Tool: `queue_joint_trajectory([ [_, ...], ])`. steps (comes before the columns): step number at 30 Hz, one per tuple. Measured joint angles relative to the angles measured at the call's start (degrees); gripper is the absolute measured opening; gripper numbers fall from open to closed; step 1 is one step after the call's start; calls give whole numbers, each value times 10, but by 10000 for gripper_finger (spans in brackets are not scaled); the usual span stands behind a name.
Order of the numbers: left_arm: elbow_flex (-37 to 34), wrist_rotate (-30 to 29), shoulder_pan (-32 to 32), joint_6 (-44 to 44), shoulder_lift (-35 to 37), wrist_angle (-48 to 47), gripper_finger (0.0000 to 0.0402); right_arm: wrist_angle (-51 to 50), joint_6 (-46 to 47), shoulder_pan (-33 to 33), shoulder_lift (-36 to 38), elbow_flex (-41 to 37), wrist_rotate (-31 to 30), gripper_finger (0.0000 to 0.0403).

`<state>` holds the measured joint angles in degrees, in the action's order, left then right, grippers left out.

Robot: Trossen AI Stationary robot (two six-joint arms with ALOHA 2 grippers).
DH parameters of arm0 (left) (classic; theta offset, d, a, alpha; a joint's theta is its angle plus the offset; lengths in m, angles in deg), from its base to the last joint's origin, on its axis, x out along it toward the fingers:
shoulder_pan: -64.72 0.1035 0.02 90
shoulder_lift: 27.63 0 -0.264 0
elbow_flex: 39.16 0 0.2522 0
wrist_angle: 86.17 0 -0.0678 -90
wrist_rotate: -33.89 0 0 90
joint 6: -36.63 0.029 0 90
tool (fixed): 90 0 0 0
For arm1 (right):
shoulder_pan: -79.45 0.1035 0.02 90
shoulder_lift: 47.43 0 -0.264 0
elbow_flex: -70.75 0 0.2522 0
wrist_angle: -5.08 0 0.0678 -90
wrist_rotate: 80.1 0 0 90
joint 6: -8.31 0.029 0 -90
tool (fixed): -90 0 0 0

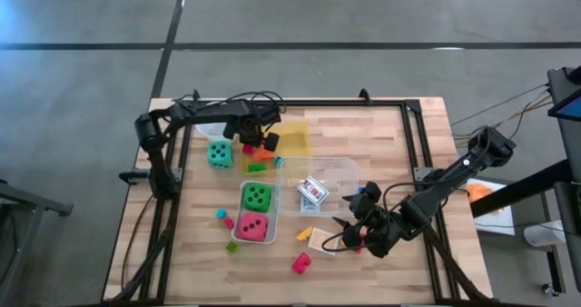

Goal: Pick & Place Toys
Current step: Put the orange game piece into the yellow bin

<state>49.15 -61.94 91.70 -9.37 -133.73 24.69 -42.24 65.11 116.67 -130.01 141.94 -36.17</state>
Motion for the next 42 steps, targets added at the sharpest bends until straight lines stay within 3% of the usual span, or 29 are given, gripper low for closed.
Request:
queue_joint_trajectory([
  [32, 0, 49, -10, 6, 0, -5, 49, 0, 0, 0, 0, 0, 0, 325],
  [36, 0, 62, -11, 4, 0, -5, 89, 0, 0, 0, 0, 0, 0, 325],
  [42, 0, 67, -12, -5, 0, -2, 186, 0, 0, 0, 0, 0, 0, 325],
])
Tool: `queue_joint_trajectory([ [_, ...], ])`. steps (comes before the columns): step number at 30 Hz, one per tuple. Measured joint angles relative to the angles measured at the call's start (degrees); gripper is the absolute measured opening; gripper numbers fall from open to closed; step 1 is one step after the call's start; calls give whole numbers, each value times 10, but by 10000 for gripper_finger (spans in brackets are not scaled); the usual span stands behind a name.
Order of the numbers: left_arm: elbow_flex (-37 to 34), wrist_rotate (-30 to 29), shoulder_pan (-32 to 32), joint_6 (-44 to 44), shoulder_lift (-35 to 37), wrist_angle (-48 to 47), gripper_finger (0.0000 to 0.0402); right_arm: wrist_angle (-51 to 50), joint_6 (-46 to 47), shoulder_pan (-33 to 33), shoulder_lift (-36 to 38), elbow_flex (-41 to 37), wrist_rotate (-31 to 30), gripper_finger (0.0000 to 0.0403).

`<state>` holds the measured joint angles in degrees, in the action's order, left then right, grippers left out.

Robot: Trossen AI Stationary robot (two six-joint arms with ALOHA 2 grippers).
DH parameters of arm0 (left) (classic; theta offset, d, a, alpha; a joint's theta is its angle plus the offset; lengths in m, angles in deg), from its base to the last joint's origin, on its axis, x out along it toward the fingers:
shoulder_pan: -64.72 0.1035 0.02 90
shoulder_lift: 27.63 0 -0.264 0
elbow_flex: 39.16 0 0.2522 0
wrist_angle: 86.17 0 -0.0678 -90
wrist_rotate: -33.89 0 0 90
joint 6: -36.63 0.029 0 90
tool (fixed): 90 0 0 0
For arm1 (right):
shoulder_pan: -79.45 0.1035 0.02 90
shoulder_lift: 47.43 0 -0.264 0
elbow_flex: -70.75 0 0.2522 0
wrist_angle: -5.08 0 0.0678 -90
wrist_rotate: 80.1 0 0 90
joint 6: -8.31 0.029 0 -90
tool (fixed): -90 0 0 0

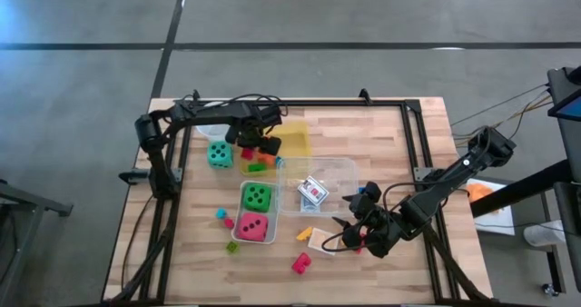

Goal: Pick & Place Toys
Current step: Put the orange game piece into the yellow bin

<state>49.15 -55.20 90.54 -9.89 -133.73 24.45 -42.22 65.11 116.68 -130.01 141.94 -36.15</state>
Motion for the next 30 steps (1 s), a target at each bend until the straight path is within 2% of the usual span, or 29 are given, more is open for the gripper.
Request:
queue_joint_trajectory([
  [6, 0, 2, -6, -2, 0, 3, 272, 0, 0, 0, 0, 0, 0, 325],
  [12, 0, 2, -6, -4, 0, 2, 320, 0, 0, 0, 0, 0, 0, 325],
  [17, 1, 6, -14, -26, 2, -16, 327, 0, 0, 0, 0, 0, 0, 325],
  [30, 4, -1, -14, -17, 20, -16, 327, 0, 0, 0, 0, 0, 0, 325],
])
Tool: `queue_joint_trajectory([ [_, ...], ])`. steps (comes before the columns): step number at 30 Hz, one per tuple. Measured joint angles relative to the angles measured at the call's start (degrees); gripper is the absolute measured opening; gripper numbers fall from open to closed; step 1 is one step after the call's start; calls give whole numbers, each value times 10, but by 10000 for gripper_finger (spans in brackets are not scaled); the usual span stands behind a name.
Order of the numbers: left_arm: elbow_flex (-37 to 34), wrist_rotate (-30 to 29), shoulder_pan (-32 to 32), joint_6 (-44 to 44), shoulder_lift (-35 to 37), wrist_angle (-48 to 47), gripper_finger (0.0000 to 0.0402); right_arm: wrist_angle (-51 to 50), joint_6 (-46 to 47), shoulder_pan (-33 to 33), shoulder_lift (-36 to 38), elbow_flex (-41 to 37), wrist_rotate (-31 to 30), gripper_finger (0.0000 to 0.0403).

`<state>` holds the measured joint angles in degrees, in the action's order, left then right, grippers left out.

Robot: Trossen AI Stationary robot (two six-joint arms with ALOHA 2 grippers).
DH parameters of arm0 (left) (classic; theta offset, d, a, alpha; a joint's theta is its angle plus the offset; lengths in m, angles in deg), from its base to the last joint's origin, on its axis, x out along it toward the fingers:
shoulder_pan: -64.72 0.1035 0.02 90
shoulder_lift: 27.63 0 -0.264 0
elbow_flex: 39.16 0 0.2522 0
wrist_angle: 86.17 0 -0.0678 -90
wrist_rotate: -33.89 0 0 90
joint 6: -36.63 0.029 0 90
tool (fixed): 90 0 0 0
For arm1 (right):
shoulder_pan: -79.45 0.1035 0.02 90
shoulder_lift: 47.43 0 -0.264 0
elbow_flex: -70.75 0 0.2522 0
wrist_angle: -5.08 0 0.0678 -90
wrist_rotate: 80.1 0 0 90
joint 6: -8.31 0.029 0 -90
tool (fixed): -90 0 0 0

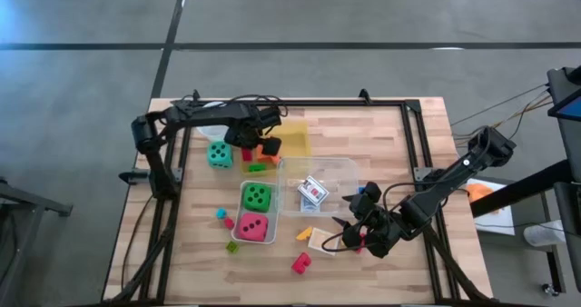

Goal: Pick & Place Toys
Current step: Put the orange game piece into the yellow bin, then put the blue dice into the white bin

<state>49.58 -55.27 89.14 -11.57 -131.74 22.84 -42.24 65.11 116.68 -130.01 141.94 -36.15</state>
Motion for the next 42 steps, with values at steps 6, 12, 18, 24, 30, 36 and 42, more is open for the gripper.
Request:
queue_joint_trajectory([
  [6, 0, -25, -1, -43, 34, -22, 327, 0, 0, 0, 0, 0, 0, 325],
  [12, 0, -28, -5, -87, 67, -73, 327, 0, 0, 0, 0, 0, 0, 325],
  [18, 0, -29, -15, -130, 98, -114, 328, 0, 0, 0, 0, 0, 0, 325],
  [24, 0, -33, -23, -173, 130, -141, 329, 0, 0, 0, 0, 0, 0, 325],
  [30, -3, -37, -29, -205, 151, -162, 368, 0, 0, 0, 0, 0, 0, 325],
  [36, -3, -55, -32, -211, 153, -194, 391, 0, 0, 0, 0, 0, 0, 325],
  [42, -3, -69, -32, -247, 153, -251, 398, 0, 0, 0, 0, 0, 0, 325],
])
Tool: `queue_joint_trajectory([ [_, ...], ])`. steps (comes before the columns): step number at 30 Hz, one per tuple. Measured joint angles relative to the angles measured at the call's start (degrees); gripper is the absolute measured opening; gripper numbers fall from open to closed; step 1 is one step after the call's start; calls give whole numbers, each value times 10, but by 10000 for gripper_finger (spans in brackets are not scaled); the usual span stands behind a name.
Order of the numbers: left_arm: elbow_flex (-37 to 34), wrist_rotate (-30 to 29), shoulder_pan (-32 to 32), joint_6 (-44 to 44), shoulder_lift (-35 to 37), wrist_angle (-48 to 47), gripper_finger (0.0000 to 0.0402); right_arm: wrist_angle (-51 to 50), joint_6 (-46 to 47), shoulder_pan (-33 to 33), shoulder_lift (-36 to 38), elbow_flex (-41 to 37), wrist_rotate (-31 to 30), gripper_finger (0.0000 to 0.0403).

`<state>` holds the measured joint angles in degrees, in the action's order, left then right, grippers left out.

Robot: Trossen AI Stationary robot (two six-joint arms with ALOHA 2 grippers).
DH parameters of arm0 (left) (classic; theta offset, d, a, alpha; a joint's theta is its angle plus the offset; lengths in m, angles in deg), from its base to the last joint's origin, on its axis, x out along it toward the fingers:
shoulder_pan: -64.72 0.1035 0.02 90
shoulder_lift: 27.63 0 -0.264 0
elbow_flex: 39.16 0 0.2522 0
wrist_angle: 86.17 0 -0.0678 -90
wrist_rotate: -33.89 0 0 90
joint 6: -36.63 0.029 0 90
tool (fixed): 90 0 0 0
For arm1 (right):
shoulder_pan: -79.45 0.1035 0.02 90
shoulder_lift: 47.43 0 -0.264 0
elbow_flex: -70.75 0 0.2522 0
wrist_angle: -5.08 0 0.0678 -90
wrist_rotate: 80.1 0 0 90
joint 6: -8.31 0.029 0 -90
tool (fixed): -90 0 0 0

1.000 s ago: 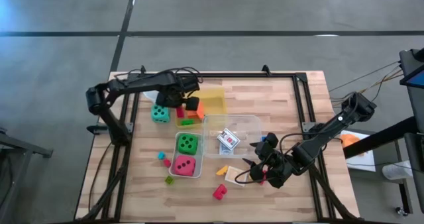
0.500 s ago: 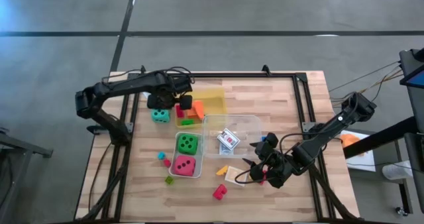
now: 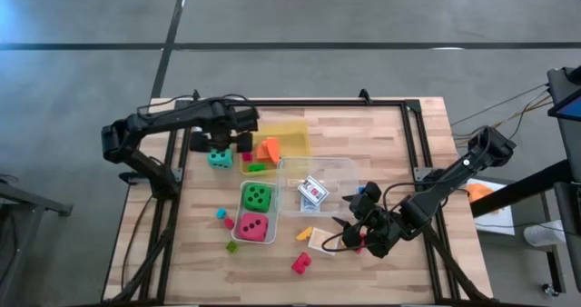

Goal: Pick & Place Toys
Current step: Put the blue dice into the white bin

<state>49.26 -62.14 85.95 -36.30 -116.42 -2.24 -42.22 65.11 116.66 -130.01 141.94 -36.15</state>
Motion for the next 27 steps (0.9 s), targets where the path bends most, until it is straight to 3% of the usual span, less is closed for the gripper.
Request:
queue_joint_trajectory([
  [4, 0, -16, 0, -2, 0, -37, 395, 0, 0, 0, 0, 0, 0, 325],
  [11, 0, -37, -7, 119, 0, -20, 390, 0, 0, 0, 0, 0, 0, 325],
  [20, -29, -15, -27, -20, 9, -43, 390, 0, 0, 0, 0, 0, 0, 325],
  [27, -85, 4, 0, -23, 57, -18, 390, 0, 0, 0, 0, 0, 0, 325],
])
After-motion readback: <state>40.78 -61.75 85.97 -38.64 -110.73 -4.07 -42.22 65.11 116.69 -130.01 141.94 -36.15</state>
